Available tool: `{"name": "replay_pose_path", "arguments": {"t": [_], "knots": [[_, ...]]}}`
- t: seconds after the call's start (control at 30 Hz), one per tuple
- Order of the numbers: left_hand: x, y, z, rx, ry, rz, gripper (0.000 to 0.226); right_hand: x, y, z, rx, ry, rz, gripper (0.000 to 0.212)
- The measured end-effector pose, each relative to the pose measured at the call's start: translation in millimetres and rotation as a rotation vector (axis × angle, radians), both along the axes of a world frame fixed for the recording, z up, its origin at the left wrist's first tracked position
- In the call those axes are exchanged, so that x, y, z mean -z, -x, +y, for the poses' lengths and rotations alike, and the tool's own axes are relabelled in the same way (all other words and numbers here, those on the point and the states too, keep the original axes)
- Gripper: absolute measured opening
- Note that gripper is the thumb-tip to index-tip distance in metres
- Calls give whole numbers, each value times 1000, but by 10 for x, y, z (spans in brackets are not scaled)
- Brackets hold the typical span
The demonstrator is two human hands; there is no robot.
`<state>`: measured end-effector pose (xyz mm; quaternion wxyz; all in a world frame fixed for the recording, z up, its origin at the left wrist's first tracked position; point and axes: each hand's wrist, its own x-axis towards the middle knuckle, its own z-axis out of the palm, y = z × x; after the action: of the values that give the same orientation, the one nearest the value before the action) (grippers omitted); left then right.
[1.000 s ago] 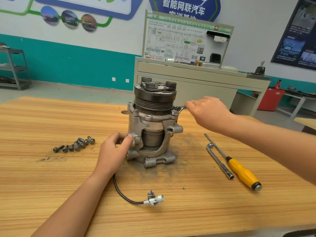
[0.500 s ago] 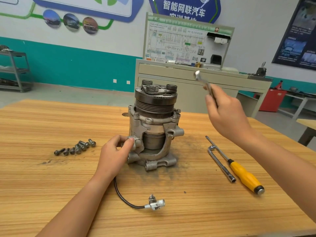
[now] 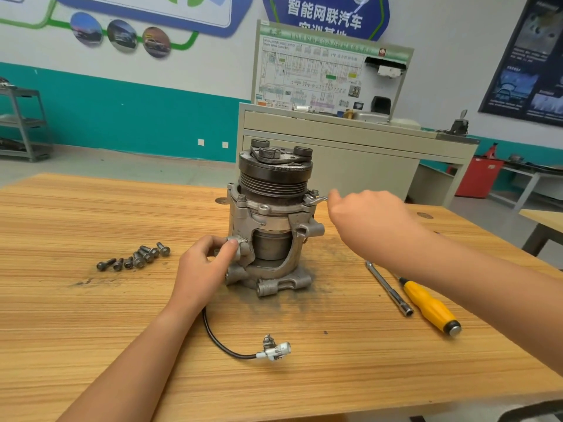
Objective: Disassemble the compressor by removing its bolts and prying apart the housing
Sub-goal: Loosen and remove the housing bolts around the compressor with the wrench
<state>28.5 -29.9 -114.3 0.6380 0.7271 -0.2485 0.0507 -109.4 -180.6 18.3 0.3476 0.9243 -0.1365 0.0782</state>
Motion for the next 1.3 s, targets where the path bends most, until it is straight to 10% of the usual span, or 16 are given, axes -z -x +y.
{"name": "replay_pose_path", "arguments": {"t": [0.63, 0.83, 0.97, 1.07, 1.17, 1.3], "knots": [[-14, 15, -2, 6, -13, 8, 18, -109, -140, -449, -113, 163, 83, 5], [-4, -1, -6, 12, -11, 12, 18, -73, -463, -579, -178, 47, 5, 31], [0, -8, -11, 17, 11, 11, 21, -18, -395, -676, -326, 13, -285, 29], [-3, -5, -10, 11, 9, -2, 21, -83, -162, -662, -382, -383, -650, 23], [-3, 6, -10, 14, 4, 1, 21, -76, -58, -635, -177, -557, -502, 25], [-3, 9, 5, 21, 0, -2, 21, -3, -34, -538, -18, -303, -190, 23]]}}
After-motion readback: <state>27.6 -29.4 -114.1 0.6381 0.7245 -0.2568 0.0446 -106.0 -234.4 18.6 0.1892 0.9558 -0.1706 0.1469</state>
